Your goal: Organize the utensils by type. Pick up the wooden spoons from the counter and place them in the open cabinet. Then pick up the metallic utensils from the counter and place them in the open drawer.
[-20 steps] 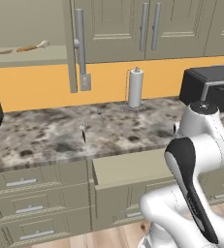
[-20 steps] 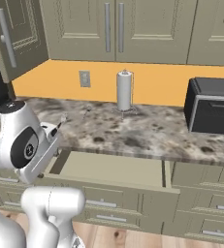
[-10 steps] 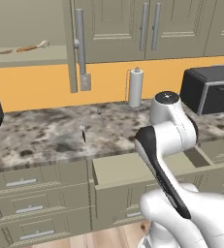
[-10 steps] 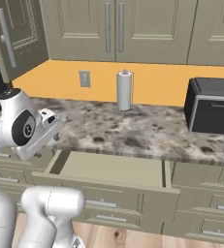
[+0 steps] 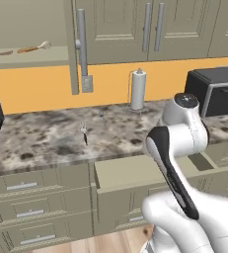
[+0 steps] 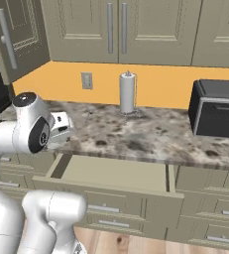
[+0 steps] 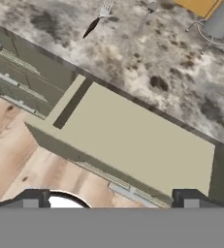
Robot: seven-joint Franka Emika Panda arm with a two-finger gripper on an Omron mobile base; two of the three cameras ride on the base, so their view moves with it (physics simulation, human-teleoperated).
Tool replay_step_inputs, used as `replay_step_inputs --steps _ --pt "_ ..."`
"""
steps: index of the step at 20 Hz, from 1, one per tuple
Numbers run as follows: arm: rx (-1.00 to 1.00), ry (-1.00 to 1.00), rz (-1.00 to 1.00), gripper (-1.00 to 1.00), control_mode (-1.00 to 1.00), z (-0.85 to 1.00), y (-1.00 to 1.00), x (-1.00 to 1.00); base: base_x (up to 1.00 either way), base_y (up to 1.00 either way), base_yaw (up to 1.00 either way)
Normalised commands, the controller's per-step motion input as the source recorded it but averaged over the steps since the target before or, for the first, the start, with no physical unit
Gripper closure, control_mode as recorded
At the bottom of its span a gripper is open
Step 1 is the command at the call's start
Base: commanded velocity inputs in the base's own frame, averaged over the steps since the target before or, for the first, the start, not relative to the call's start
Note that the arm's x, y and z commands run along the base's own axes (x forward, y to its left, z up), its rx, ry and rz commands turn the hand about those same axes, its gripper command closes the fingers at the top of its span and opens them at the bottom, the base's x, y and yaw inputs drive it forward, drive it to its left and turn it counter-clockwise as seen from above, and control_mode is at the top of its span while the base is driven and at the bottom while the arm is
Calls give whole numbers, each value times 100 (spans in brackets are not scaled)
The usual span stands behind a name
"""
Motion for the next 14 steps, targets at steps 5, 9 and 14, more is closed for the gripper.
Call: replay_step_inputs --steps 5,9,14 --pt "24 -10 -13 -100 -100 0 -4 60 0 0 0" --pt "7 -4 -8 -100 -100 0 3 86 0 0 0" --pt "4 0 -10 -100 -100 0 11 85 0 0 0"
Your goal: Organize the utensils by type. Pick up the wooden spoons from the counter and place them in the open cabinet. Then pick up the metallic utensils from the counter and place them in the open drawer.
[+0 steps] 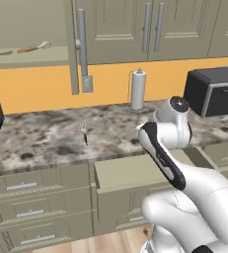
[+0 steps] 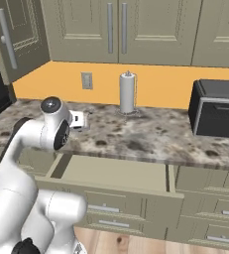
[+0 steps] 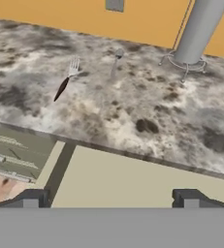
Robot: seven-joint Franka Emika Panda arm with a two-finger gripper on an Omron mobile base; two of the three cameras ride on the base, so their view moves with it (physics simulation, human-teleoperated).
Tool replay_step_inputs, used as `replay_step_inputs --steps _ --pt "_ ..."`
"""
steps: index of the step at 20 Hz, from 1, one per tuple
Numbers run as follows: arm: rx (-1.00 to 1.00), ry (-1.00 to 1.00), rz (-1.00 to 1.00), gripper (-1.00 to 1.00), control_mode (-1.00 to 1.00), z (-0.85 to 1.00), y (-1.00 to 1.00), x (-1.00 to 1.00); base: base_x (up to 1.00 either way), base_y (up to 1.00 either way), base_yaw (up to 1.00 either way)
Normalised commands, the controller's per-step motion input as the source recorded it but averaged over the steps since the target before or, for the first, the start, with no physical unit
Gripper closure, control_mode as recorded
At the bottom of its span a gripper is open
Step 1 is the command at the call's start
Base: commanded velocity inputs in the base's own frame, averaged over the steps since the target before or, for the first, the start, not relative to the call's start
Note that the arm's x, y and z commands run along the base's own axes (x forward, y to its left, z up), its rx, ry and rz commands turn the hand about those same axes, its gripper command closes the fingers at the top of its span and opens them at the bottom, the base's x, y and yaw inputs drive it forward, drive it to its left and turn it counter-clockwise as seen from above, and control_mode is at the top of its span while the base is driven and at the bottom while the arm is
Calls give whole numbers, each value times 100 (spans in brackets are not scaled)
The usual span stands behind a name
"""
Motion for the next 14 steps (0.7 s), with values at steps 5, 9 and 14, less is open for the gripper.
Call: replay_step_inputs --steps 5,9,14 --pt "8 4 -7 -100 -100 1 10 67 0 0 0" --pt "6 4 0 -100 -100 2 1 69 0 0 0" --pt "1 0 0 -100 -100 0 17 66 0 0 0"
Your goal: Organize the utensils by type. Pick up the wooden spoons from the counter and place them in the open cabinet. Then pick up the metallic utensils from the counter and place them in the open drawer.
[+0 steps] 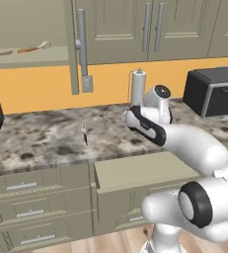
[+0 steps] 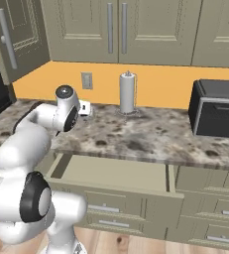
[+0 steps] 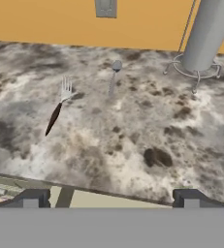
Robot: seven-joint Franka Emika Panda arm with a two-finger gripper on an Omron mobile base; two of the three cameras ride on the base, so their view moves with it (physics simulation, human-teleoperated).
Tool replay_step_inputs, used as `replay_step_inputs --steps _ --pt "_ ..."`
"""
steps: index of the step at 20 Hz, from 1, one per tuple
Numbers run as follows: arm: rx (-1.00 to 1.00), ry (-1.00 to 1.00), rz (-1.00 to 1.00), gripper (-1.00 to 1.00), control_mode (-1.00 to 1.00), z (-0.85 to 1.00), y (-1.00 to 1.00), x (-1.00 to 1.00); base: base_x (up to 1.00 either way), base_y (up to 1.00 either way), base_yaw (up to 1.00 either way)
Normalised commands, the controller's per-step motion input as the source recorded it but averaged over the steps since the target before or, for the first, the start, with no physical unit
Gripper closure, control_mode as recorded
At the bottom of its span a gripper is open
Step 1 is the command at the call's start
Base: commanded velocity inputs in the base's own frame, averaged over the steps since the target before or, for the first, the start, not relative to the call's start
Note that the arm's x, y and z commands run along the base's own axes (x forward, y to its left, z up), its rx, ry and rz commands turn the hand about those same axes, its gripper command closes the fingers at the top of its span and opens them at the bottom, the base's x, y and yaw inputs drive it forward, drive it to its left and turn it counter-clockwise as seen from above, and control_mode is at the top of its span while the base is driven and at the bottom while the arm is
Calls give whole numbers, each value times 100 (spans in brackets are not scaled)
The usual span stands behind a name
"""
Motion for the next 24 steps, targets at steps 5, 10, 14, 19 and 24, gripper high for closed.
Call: replay_step_inputs --steps 5,10,14,19,24 --pt "0 1 0 -100 -100 -7 25 70 0 0 0" --pt "2 4 0 -100 -100 -22 2 58 0 0 0" --pt "0 4 0 -100 -100 -26 21 54 0 0 0" --pt "0 7 0 -100 -100 -30 29 54 0 0 0" --pt "0 4 0 -100 -100 -29 4 45 0 0 0"
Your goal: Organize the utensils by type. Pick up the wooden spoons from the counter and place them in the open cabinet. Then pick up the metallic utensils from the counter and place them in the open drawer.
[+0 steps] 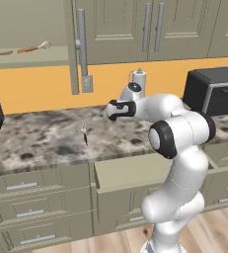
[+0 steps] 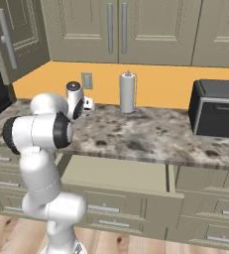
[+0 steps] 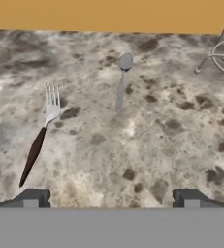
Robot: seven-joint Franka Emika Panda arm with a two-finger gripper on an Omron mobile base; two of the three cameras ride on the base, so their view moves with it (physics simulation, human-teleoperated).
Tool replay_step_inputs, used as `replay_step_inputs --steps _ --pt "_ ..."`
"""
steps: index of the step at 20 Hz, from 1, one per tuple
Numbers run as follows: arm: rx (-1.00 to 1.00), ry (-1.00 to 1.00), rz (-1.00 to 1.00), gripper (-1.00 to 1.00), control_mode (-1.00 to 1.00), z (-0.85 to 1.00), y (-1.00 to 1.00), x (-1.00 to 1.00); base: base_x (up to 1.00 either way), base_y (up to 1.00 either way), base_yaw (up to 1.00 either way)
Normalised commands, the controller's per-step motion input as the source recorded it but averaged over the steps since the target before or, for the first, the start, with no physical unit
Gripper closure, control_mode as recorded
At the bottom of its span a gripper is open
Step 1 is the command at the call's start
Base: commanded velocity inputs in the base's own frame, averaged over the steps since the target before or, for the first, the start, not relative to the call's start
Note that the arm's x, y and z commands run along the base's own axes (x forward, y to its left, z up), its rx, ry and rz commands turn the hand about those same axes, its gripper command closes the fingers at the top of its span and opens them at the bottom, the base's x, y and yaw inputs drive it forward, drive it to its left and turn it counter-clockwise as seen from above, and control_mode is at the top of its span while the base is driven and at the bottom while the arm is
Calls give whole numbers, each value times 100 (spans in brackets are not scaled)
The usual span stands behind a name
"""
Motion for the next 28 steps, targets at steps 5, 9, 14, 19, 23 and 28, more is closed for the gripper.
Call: replay_step_inputs --steps 5,9,14,19,23,28 --pt "-2 1 1 -100 -100 -25 11 50 0 0 0" --pt "-5 1 1 -100 -100 -30 9 42 0 0 0" --pt "-4 0 0 -100 -100 -26 11 31 0 0 0" --pt "-1 0 0 -100 -100 -26 12 30 0 0 0" --pt "0 0 0 -100 -100 -26 1 24 0 0 0" --pt "0 0 0 -100 -100 -17 0 31 0 0 0"
